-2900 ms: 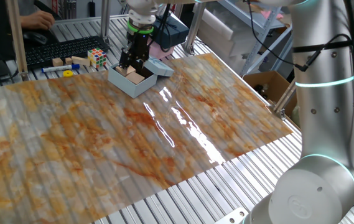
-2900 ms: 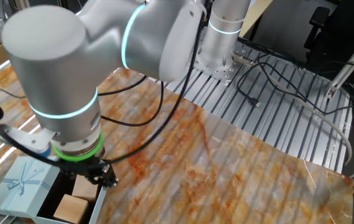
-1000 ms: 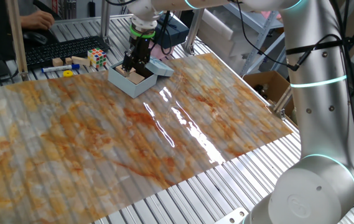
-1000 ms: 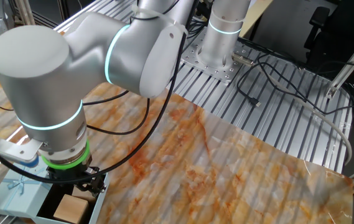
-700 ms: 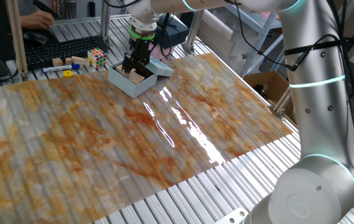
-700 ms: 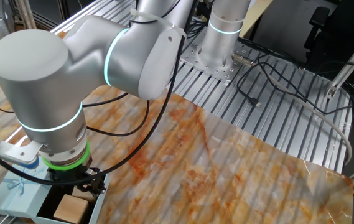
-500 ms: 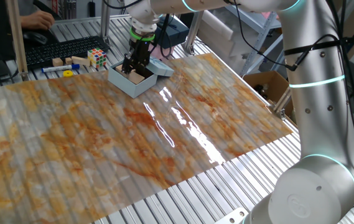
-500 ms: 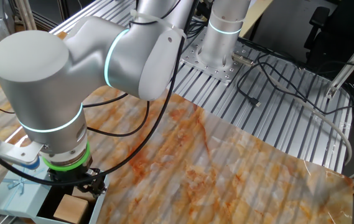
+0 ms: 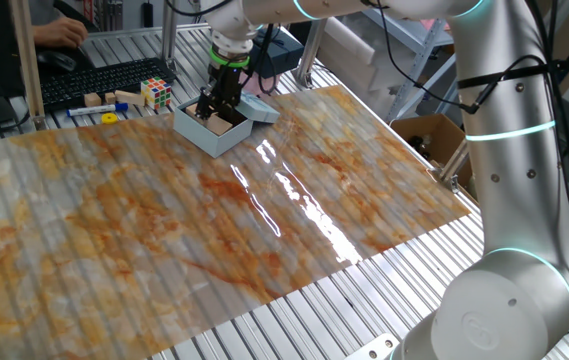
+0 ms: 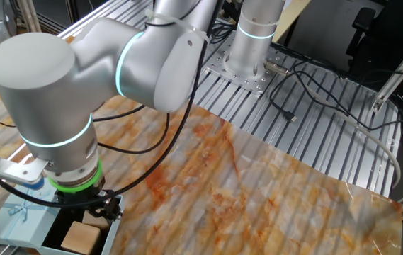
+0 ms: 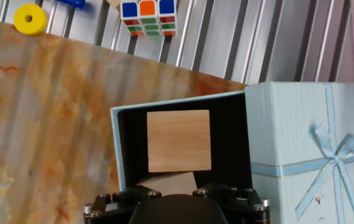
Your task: Take everything out of the gift box
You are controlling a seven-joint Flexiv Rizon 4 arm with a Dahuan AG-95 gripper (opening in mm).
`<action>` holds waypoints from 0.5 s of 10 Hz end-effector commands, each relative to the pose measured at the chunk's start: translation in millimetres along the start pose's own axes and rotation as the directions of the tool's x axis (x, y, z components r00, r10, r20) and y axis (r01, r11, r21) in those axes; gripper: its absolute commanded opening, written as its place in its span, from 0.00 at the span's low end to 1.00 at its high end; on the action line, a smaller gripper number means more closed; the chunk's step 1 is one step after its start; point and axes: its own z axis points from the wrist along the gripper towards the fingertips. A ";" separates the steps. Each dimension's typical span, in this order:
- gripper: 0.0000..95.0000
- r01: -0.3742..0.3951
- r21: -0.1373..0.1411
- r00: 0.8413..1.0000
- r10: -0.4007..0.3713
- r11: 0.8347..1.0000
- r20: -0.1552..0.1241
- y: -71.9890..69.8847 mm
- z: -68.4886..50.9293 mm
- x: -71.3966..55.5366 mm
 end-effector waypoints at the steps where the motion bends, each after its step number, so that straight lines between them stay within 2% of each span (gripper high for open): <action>1: 0.80 0.001 -0.010 1.000 -0.001 1.000 0.001 0.1 1.8 0.4; 3: 0.80 0.001 -0.007 1.000 -0.001 1.000 0.006 0.7 1.4 0.4; 5: 0.80 0.001 -0.010 1.000 -0.001 1.000 -0.001 1.0 -0.9 1.5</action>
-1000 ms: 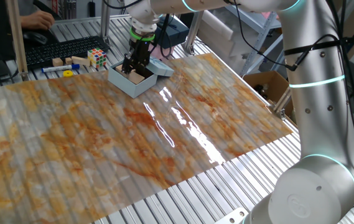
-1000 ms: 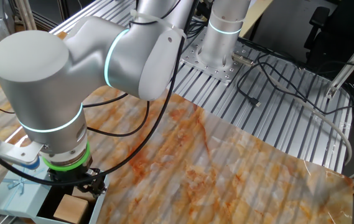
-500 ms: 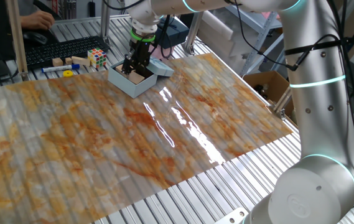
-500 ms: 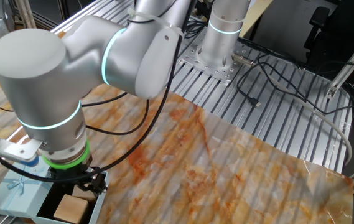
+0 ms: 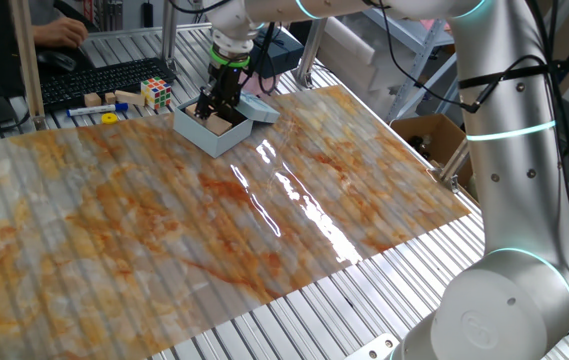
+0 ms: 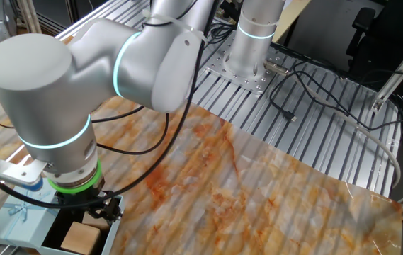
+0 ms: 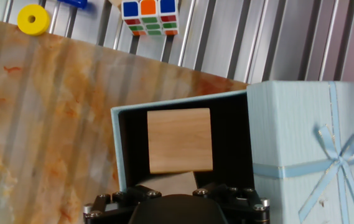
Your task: Take everything out of the gift box
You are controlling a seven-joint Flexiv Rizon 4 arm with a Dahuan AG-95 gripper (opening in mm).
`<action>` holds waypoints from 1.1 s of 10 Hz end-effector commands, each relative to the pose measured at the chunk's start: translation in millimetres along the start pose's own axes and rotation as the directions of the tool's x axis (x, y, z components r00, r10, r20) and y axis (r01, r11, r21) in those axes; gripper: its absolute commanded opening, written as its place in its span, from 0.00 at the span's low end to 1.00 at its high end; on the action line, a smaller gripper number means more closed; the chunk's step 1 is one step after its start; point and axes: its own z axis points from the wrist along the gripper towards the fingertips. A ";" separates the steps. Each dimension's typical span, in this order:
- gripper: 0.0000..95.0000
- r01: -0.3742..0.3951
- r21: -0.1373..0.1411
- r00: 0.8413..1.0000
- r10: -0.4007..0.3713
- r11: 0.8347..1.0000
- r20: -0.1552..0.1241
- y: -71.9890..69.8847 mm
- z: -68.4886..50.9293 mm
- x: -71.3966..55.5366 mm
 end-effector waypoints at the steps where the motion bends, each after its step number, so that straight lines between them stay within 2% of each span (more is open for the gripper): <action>1: 0.80 -0.003 -0.008 1.000 0.002 1.000 -0.003 2.1 1.4 3.8; 6: 0.80 -0.001 0.008 1.000 0.001 1.000 0.009 2.9 6.9 7.7; 7: 0.60 -0.001 0.012 1.000 0.001 1.000 0.012 2.9 7.2 7.7; 11: 0.60 -0.001 0.018 1.000 0.001 1.000 0.026 2.9 9.4 7.8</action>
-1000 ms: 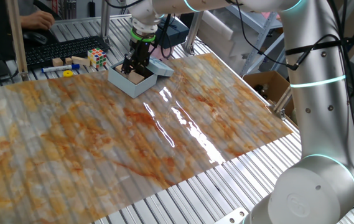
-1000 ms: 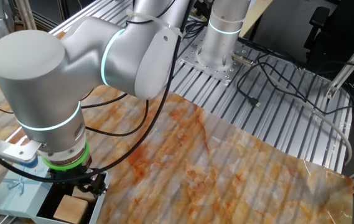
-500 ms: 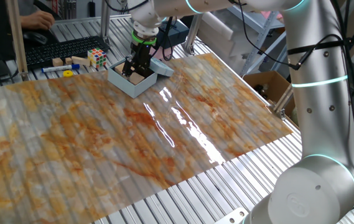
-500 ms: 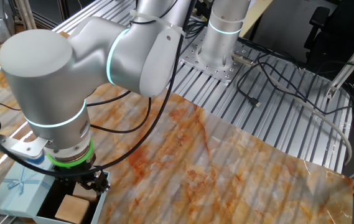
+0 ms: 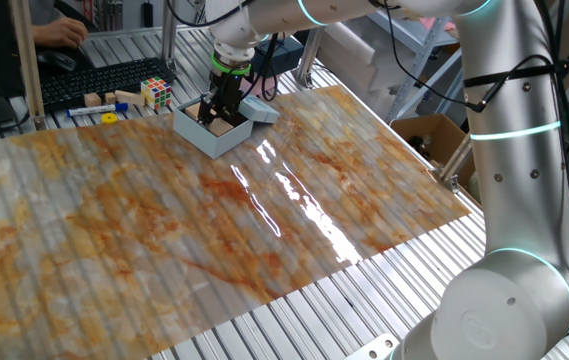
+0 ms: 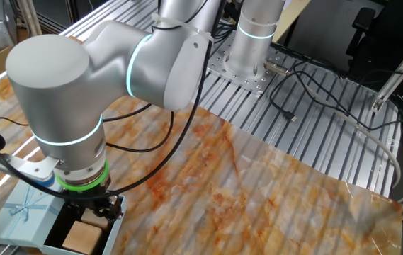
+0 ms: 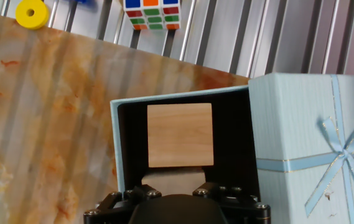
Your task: Take everything out of the gift box
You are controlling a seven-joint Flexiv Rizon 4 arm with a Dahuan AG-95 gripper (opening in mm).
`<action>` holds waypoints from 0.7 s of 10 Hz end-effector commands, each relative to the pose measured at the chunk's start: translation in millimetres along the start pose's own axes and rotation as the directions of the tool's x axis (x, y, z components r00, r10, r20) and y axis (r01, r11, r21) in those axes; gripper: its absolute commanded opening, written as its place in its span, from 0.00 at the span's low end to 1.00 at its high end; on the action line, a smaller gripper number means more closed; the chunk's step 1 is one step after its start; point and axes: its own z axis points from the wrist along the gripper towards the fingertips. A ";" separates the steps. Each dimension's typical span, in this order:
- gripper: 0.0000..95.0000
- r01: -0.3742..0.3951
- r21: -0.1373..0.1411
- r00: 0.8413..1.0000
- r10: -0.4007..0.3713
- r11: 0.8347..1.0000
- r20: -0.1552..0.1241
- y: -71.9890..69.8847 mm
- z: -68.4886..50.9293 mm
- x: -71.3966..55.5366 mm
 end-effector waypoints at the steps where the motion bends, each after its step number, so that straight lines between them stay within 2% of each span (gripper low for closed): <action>1: 0.60 0.000 0.001 1.000 0.000 1.000 0.003 -0.6 0.4 -1.1; 2: 0.20 0.000 0.001 1.000 0.000 1.000 0.001 -0.6 0.4 -1.1; 3: 0.00 0.000 0.003 1.000 0.000 1.000 0.000 -0.6 0.4 -1.1; 5: 0.00 0.000 0.010 1.000 0.000 1.000 -0.002 -0.6 0.0 -1.1; 7: 0.00 -0.004 0.014 1.000 0.004 1.000 -0.014 -0.7 -7.0 -1.5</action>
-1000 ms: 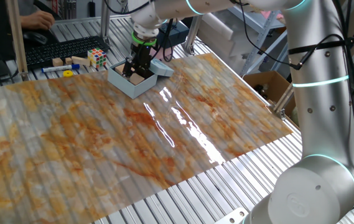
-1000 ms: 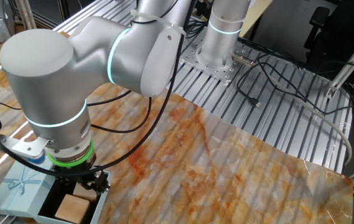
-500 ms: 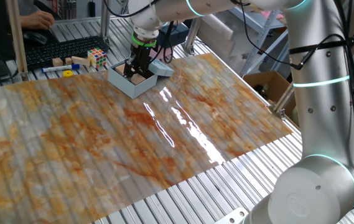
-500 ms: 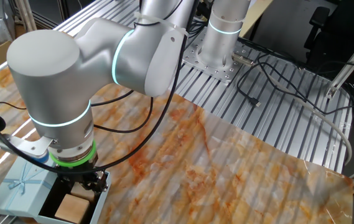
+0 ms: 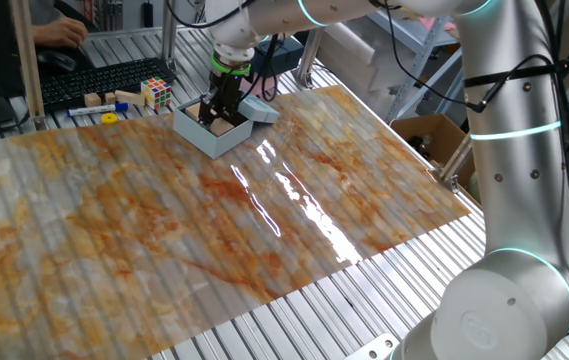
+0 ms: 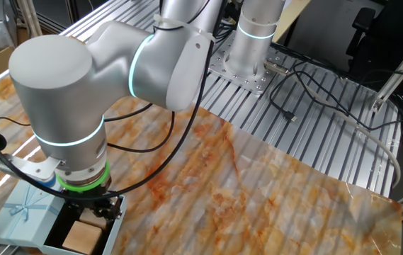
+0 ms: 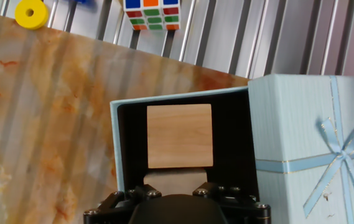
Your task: Take everything out of the gift box
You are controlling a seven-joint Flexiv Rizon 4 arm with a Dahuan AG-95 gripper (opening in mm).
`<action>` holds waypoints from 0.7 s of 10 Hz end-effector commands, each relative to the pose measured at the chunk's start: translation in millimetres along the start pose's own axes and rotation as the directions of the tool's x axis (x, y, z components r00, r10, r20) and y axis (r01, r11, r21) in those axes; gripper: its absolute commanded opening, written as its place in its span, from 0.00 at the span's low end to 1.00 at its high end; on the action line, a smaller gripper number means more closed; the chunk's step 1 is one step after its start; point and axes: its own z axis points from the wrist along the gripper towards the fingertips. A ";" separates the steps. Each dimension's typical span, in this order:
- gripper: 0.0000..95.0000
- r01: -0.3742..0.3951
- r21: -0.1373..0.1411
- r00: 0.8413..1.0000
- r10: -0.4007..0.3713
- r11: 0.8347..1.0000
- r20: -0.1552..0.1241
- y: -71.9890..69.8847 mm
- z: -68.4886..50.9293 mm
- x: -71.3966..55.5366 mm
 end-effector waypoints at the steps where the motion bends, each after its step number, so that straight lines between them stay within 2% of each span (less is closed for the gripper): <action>1: 0.00 -0.016 -0.006 1.000 0.016 1.000 -0.003 -0.4 -7.3 0.5; 3: 0.00 -0.027 -0.008 1.000 0.027 1.000 -0.010 -0.7 -15.3 0.7; 7: 0.00 -0.060 0.009 0.997 0.060 0.998 -0.040 7.1 -43.6 1.1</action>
